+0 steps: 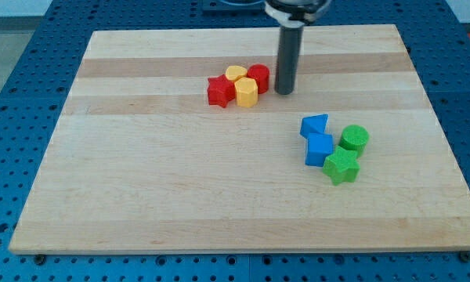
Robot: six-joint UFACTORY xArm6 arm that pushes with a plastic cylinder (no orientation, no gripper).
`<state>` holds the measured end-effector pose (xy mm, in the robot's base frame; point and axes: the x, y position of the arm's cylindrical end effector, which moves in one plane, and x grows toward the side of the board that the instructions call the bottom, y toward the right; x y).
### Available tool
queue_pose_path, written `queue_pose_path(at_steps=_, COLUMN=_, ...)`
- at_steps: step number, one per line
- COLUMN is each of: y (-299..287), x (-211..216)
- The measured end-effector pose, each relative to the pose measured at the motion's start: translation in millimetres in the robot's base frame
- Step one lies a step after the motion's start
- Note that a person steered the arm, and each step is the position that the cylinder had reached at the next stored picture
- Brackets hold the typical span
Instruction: Move red circle towards top center
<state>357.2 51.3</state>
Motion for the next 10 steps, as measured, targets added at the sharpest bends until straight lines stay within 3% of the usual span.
queue_pose_path(at_steps=2, y=-31, x=1)
queue_pose_path(at_steps=5, y=-42, x=-71)
queue_pose_path(at_steps=6, y=-47, x=-76)
queue_pose_path(at_steps=8, y=-93, x=-75)
queue_pose_path(at_steps=10, y=-120, x=-39)
